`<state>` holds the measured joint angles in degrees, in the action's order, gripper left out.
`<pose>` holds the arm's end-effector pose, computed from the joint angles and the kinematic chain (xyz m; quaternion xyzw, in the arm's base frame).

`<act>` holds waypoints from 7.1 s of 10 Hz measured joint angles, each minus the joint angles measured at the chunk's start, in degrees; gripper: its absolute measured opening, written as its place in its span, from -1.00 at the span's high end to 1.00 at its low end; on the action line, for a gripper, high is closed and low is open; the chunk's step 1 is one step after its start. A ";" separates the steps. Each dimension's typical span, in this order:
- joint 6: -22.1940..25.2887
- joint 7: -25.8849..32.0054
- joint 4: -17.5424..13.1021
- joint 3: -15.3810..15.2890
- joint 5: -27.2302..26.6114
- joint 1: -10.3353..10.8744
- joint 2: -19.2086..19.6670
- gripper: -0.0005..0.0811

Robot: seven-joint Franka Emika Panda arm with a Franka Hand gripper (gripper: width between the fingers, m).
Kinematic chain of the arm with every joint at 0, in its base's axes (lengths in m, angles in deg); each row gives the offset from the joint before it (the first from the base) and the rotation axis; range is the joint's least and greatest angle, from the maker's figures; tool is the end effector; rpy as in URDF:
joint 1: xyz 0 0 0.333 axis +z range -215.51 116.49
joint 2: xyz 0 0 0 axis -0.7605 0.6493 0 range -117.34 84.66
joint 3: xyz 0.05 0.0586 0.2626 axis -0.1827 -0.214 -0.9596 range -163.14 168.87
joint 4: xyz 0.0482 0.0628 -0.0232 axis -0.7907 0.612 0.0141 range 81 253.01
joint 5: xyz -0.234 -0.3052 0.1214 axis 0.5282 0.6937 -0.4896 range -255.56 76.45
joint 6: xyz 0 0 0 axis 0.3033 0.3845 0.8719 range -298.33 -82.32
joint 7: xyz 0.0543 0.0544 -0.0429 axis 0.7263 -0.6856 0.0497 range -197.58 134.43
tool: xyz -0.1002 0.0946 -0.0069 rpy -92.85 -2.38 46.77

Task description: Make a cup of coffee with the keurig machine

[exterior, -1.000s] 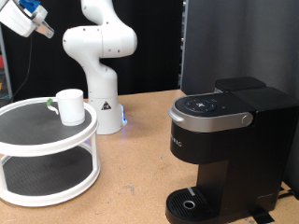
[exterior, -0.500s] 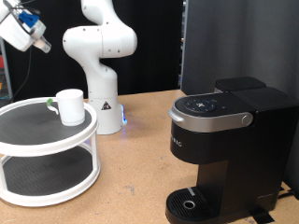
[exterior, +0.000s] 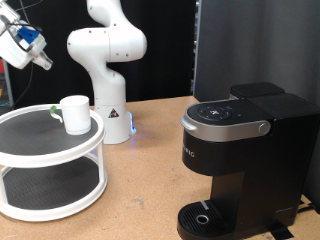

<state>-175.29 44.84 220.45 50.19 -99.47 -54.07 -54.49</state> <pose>0.2629 -0.2503 0.3663 -0.8868 -0.2777 -0.1713 0.3272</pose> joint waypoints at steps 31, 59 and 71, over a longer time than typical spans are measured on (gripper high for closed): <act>-21.31 7.49 15.28 8.00 -0.30 0.37 3.77 0.30; -39.54 -16.65 17.24 -17.18 -31.02 11.77 2.09 0.81; -47.42 -13.28 17.76 -17.43 -36.45 16.20 9.67 0.81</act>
<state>-222.71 31.57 238.21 32.75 -135.92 -37.86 -44.81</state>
